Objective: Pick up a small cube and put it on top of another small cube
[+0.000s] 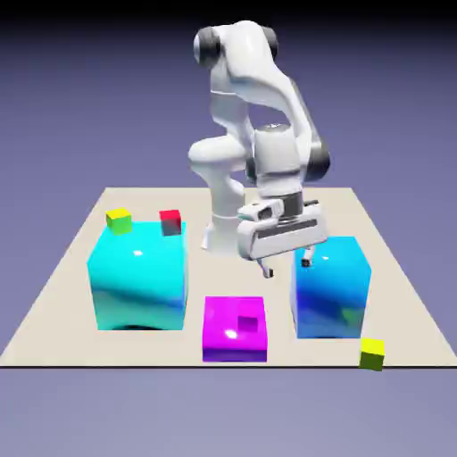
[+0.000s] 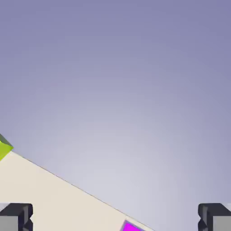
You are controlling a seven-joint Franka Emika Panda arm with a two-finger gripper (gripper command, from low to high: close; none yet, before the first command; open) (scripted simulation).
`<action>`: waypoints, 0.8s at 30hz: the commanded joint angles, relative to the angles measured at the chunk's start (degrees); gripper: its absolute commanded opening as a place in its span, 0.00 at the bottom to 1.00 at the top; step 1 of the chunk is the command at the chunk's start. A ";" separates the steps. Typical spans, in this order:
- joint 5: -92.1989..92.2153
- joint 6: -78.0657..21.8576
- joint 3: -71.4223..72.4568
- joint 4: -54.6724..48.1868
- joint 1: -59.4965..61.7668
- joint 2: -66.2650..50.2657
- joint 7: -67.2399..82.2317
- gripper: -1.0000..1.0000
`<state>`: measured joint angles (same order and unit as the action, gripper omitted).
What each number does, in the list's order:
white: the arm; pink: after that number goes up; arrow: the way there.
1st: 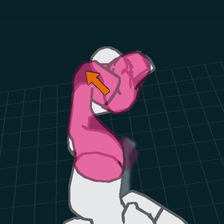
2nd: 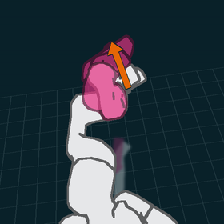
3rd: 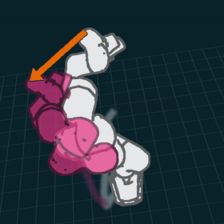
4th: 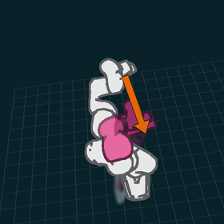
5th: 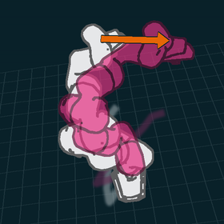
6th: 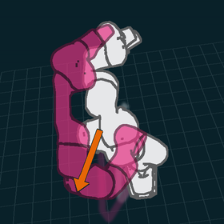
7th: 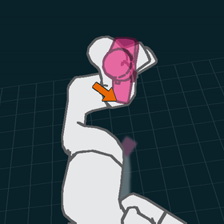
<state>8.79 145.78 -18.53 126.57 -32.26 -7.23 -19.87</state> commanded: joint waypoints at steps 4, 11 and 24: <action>1.83 -5.88 -3.86 -7.17 -6.44 -8.31 4.71 0.50; 5.04 -16.17 -10.61 -19.72 -17.90 -22.84 12.94 0.50; 10.62 -28.84 -19.66 -37.48 -34.19 -46.04 25.42 0.50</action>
<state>19.41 116.94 -38.19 89.08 -66.44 -53.26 5.55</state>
